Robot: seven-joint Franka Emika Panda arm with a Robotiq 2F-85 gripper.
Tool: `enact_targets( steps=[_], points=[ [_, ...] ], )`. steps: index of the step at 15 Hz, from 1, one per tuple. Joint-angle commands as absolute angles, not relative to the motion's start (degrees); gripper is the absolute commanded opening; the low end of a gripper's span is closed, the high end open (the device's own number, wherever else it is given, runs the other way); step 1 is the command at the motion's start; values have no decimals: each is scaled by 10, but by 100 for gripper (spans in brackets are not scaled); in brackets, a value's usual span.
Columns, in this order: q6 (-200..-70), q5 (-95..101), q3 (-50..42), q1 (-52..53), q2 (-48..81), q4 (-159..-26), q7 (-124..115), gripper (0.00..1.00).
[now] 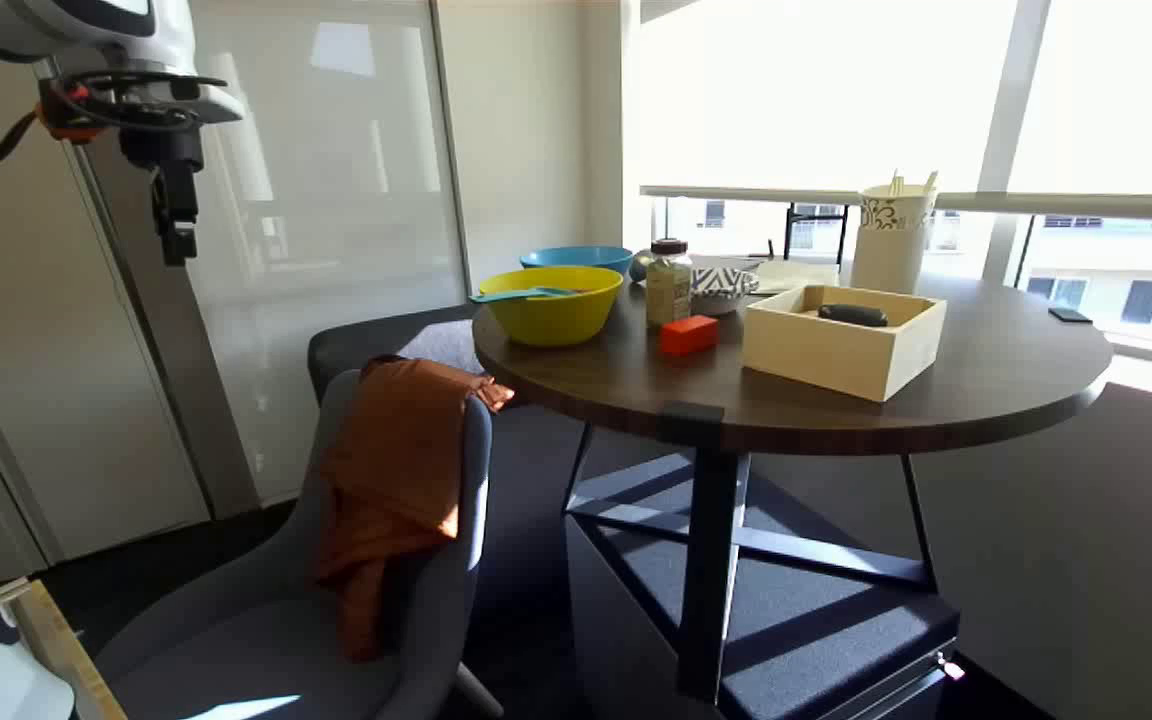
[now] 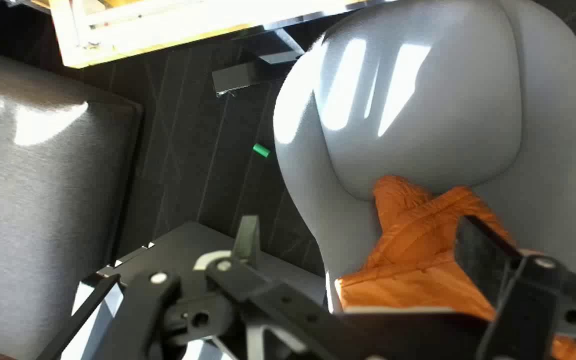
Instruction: Remove the black object from the wooden box and put it in the white bowl
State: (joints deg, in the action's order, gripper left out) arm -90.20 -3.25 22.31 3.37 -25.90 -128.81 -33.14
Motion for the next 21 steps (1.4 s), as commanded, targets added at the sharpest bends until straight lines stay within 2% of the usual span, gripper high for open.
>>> enact_targets(
  steps=[1,7,12,15,16,21],
  points=[
    [-901,-27,209,51,-256,-1287,-337,100],
    [-896,-39,130,17,-352,-1307,-361,100],
    [-867,-22,43,-60,-431,-1306,-367,100],
    [-871,-16,36,-113,-463,-1303,-403,100],
    [-868,-27,31,-99,-434,-1289,-363,100],
    [-868,-24,34,-115,-453,-1292,-387,100]
  ],
)
